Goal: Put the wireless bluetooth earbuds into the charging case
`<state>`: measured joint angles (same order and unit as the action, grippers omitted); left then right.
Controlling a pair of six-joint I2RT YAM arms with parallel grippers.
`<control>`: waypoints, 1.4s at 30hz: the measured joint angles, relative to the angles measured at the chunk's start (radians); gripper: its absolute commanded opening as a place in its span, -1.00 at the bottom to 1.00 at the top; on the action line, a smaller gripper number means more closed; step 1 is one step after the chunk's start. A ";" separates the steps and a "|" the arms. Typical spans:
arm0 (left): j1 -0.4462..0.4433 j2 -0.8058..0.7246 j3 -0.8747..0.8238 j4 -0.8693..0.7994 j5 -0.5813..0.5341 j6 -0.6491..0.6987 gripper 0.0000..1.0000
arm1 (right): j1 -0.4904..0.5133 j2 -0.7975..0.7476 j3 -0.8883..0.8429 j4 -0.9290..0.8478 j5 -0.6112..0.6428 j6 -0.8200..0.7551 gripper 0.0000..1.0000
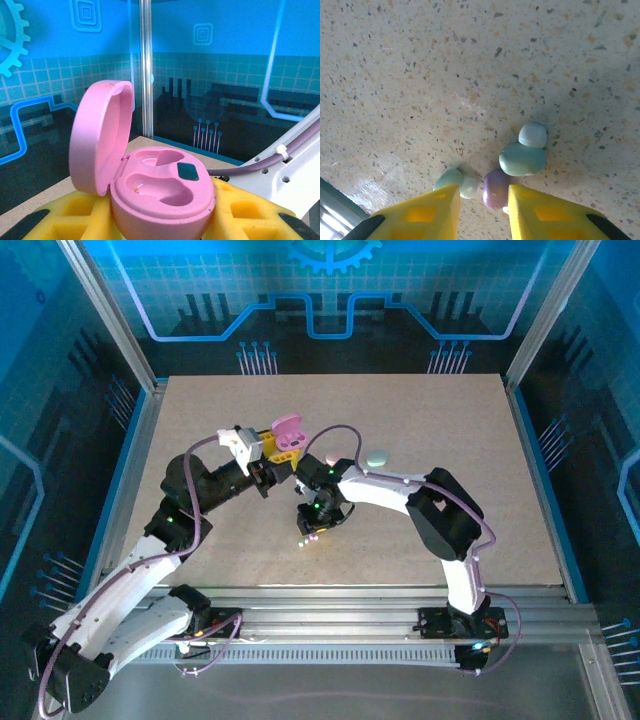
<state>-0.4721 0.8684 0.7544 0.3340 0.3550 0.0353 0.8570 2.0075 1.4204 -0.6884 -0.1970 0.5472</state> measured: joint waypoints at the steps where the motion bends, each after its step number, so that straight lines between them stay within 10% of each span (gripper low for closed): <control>1: 0.000 0.000 0.000 0.000 0.000 0.000 -0.28 | 0.002 0.003 0.003 -0.004 0.004 -0.003 -0.36; 28: 0.000 0.007 0.000 0.000 0.000 -0.003 -0.28 | 0.006 0.019 0.012 -0.074 0.078 -0.012 -0.53; 42: 0.000 0.026 0.000 0.002 0.001 -0.011 -0.28 | -0.152 -0.118 -0.180 -0.078 0.112 0.067 -0.51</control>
<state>-0.4717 0.8940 0.7544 0.3363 0.3561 0.0246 0.7048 1.8893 1.2400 -0.7662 -0.0849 0.6140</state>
